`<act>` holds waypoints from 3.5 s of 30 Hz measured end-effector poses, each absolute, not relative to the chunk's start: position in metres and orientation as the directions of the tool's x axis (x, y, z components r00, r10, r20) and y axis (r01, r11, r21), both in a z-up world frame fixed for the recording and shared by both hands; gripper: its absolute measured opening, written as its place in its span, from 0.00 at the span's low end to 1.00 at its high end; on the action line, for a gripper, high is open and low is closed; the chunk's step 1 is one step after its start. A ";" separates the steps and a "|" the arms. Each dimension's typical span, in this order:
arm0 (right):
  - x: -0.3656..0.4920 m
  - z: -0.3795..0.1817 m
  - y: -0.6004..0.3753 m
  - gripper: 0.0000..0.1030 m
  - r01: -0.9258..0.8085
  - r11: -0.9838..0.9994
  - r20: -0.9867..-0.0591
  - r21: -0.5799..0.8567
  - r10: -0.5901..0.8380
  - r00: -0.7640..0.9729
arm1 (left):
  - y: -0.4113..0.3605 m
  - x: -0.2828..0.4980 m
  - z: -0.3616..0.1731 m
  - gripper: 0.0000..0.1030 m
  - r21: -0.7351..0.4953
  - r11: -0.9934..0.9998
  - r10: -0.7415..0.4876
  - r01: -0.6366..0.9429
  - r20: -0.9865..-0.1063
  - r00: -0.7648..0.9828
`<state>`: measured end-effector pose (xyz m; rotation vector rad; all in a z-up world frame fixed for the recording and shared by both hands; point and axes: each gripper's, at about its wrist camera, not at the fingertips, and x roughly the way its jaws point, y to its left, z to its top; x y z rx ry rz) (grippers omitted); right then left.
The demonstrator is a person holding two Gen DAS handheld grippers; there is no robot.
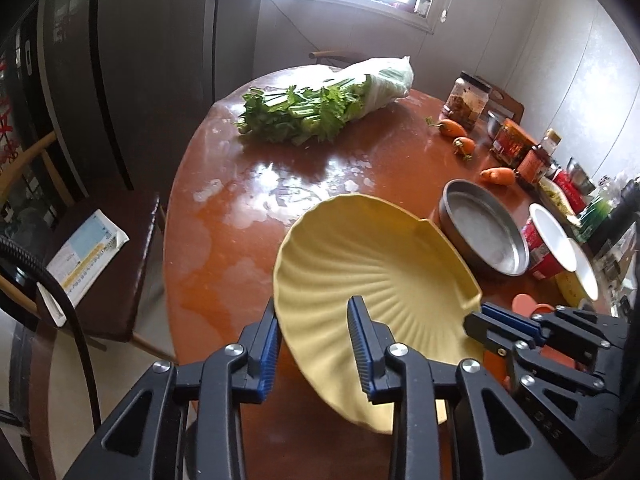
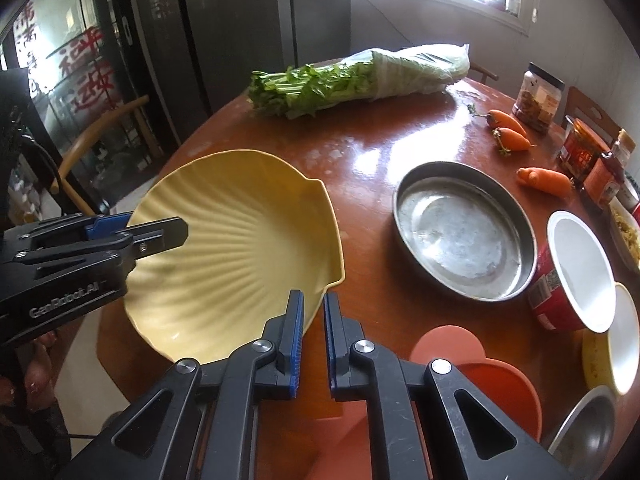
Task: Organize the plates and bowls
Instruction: 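Close the left tool on the shell plate rim and lift it, then lower the shell plate onto the table and open the left tool, then grasp the rim of the pink pig-shaped bowl with the left tool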
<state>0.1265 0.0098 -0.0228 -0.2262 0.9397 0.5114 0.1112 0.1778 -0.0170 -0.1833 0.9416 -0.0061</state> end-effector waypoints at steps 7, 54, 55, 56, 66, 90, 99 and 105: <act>0.124 -0.028 0.009 0.11 -0.504 0.863 -0.827 0.036 0.308 0.470 | 0.174 0.127 -0.027 0.32 -0.122 0.991 -0.067 -0.059 -0.820 0.569; 0.090 0.024 -0.043 0.39 -0.450 0.890 -0.731 0.075 0.356 0.582 | 0.127 0.097 0.024 0.61 -0.046 0.999 -0.022 -0.018 -0.731 0.682; 0.088 0.026 -0.046 0.39 -0.446 0.892 -0.728 0.075 0.355 0.587 | 0.123 0.095 0.026 0.61 -0.043 0.999 -0.025 -0.010 -0.730 0.683; 0.087 0.027 -0.050 0.39 -0.439 0.895 -0.724 0.076 0.352 0.593 | 0.119 0.093 0.028 0.61 -0.041 0.999 -0.028 -0.003 -0.727 0.686; 0.060 0.037 -0.090 0.39 -0.397 0.913 -0.701 0.091 0.342 0.626 | 0.087 0.075 0.033 0.62 -0.035 0.998 -0.060 0.050 -0.727 0.684; -0.026 -0.004 -0.150 0.40 -0.285 0.950 -0.750 0.131 0.283 0.598 | 0.026 0.048 -0.003 0.62 -0.059 0.982 -0.158 0.180 -0.777 0.610; -0.014 -0.022 -0.156 0.40 -0.220 0.962 -0.773 0.164 0.264 0.577 | 0.016 0.055 -0.019 0.62 -0.051 0.978 -0.160 0.200 -0.800 0.578; -0.003 -0.025 -0.156 0.39 -0.203 0.961 -0.770 0.185 0.271 0.578 | 0.014 0.059 -0.025 0.62 -0.061 0.977 -0.171 0.205 -0.801 0.574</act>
